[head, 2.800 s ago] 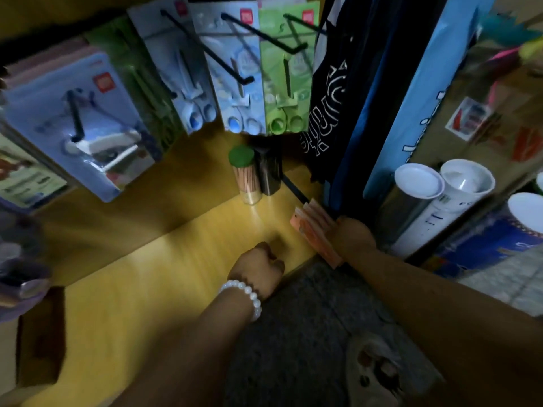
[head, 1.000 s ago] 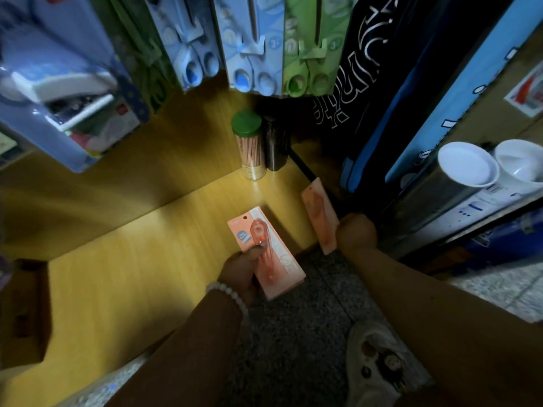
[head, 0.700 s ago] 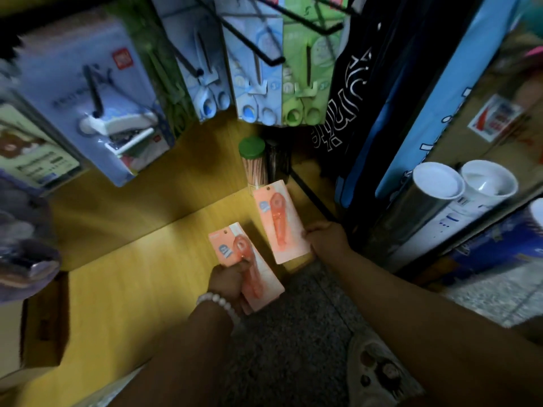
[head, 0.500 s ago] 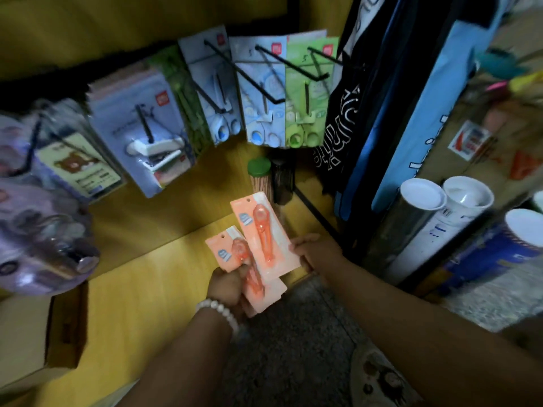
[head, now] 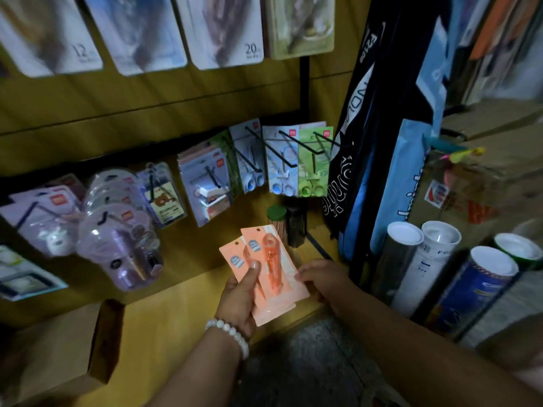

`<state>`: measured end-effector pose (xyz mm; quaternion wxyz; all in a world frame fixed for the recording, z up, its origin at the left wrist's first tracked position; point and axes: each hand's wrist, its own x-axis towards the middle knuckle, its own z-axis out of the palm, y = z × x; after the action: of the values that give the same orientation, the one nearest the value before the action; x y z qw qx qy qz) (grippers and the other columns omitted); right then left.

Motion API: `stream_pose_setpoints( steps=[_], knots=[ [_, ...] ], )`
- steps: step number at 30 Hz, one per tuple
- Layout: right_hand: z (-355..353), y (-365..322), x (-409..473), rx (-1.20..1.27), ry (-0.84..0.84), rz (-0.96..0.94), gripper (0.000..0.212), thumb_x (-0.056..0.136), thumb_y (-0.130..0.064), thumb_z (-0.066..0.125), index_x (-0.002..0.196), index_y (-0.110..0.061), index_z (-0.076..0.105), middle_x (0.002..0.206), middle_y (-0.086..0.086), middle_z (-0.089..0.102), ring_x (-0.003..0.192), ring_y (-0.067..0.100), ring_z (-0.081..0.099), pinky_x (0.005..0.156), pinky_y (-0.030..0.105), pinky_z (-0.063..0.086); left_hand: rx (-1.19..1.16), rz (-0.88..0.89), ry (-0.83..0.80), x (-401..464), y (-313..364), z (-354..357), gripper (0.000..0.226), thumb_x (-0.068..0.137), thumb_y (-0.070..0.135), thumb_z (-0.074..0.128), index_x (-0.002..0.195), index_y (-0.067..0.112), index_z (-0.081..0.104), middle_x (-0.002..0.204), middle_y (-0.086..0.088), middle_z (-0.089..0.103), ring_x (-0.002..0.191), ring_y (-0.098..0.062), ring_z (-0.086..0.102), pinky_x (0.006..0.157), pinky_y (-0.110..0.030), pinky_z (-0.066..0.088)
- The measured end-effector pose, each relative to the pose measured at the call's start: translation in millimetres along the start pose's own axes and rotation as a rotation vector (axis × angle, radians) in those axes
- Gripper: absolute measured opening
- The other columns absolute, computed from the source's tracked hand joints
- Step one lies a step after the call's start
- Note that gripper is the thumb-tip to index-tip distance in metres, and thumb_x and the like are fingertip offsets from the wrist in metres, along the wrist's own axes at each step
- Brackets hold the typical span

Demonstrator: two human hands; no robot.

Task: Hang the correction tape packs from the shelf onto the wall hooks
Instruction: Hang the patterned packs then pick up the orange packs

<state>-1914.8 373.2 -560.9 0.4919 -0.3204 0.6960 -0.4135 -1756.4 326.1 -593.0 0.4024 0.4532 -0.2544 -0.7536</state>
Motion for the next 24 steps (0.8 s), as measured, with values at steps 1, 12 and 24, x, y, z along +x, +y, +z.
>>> stream_pose_setpoints(
  steps=[1, 12, 24],
  knots=[
    [0.5, -3.6, -5.2, 0.014, -0.016, -0.017, 0.007, 0.086, -0.004, 0.063, 0.079, -0.005, 0.063, 0.061, 0.007, 0.053, 0.044, 0.011, 0.044, 0.033, 0.011, 0.032, -0.006, 0.004, -0.006, -5.7, 2.7, 2.6, 0.045, 0.087, 0.022, 0.068, 0.129, 0.01, 0.059, 0.116, -0.02, 0.071, 0.104, -0.041, 0.067, 0.085, -0.061, 0.054],
    [-3.7, -33.9, -43.7, 0.28, -0.196, -0.246, 0.008, 0.085, -0.011, 0.066, 0.09, -0.007, 0.071, 0.095, 0.018, 0.074, 0.088, 0.031, 0.072, 0.083, 0.043, 0.056, -0.11, 0.056, -0.312, -56.1, 33.8, 33.0, 0.055, 0.083, 0.026, 0.063, 0.135, 0.011, 0.053, 0.127, -0.026, 0.063, 0.116, -0.046, 0.059, 0.094, -0.069, 0.045],
    [-22.4, -66.3, -69.7, 0.359, -0.178, -0.274, 0.02, 0.088, -0.004, 0.056, 0.077, -0.005, 0.072, 0.091, 0.023, 0.069, 0.087, 0.036, 0.066, 0.095, 0.053, 0.048, -0.231, -0.018, -0.587, -102.8, 64.3, 52.5, 0.054, 0.088, 0.023, 0.05, 0.14, 0.007, 0.049, 0.143, -0.029, 0.047, 0.121, -0.044, 0.05, 0.11, -0.062, 0.03]
  ],
)
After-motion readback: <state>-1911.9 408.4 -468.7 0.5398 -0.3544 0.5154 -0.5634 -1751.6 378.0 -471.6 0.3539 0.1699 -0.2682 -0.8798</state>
